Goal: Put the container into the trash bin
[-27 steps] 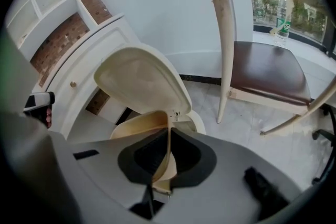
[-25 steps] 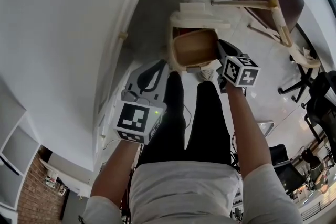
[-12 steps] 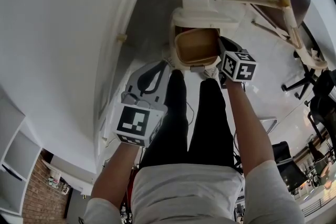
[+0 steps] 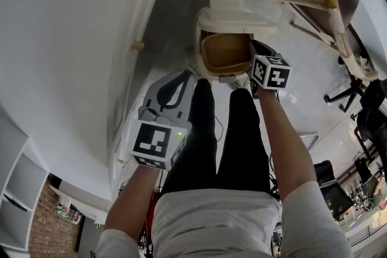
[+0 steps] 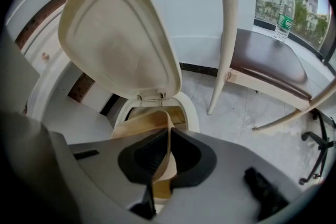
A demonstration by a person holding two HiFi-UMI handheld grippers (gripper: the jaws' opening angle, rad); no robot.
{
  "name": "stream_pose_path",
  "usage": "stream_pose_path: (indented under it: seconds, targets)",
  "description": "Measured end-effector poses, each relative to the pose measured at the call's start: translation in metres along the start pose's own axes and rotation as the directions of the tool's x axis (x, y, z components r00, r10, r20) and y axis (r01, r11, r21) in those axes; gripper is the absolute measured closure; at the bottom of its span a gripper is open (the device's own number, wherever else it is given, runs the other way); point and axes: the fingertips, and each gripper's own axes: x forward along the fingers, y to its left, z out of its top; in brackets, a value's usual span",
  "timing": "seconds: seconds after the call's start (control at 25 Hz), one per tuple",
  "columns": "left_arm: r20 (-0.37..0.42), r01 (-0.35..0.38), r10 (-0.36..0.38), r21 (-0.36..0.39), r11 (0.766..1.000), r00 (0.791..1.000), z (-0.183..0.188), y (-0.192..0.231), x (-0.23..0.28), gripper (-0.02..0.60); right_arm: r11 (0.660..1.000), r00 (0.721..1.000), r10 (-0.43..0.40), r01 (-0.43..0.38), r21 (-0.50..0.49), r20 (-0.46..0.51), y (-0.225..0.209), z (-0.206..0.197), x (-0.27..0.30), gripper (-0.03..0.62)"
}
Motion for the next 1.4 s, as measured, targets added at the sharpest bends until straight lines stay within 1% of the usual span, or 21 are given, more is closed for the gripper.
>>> stream_pose_path:
  seconds: [0.4, 0.68, 0.72, 0.76, 0.8, 1.4]
  targets:
    - [-0.009, 0.010, -0.010, -0.014, 1.000, 1.000, -0.007, -0.003, 0.004, 0.555, 0.999, 0.999, -0.028, 0.027, -0.022, -0.025, -0.003, -0.005, 0.004, 0.556]
    - [-0.010, 0.005, -0.005, -0.014, 1.000, 1.000, -0.010, 0.000, 0.003, 0.555, 1.000, 1.000, 0.006, -0.006, -0.008, -0.030, 0.000, -0.012, 0.012, 0.554]
    - [-0.011, 0.004, -0.004, -0.014, 1.000, 1.000, -0.010, 0.001, 0.003, 0.555, 1.000, 0.999, 0.015, -0.015, -0.012, -0.032, 0.001, -0.013, 0.013, 0.533]
    - [-0.012, 0.002, -0.002, -0.014, 1.000, 1.000, -0.011, 0.001, 0.003, 0.555, 1.000, 0.999, 0.021, -0.022, -0.016, -0.036, 0.003, -0.015, 0.014, 0.471]
    - [-0.013, 0.001, -0.001, -0.015, 1.000, 1.000, -0.012, 0.002, 0.002, 0.555, 0.999, 0.999, 0.026, -0.026, -0.020, -0.042, 0.004, -0.017, 0.015, 0.453]
    - [-0.012, 0.009, -0.009, -0.013, 1.000, 1.000, -0.012, -0.008, 0.005, 0.555, 0.999, 0.997, 0.028, -0.031, -0.040, -0.069, 0.003, -0.026, 0.011, 0.437]
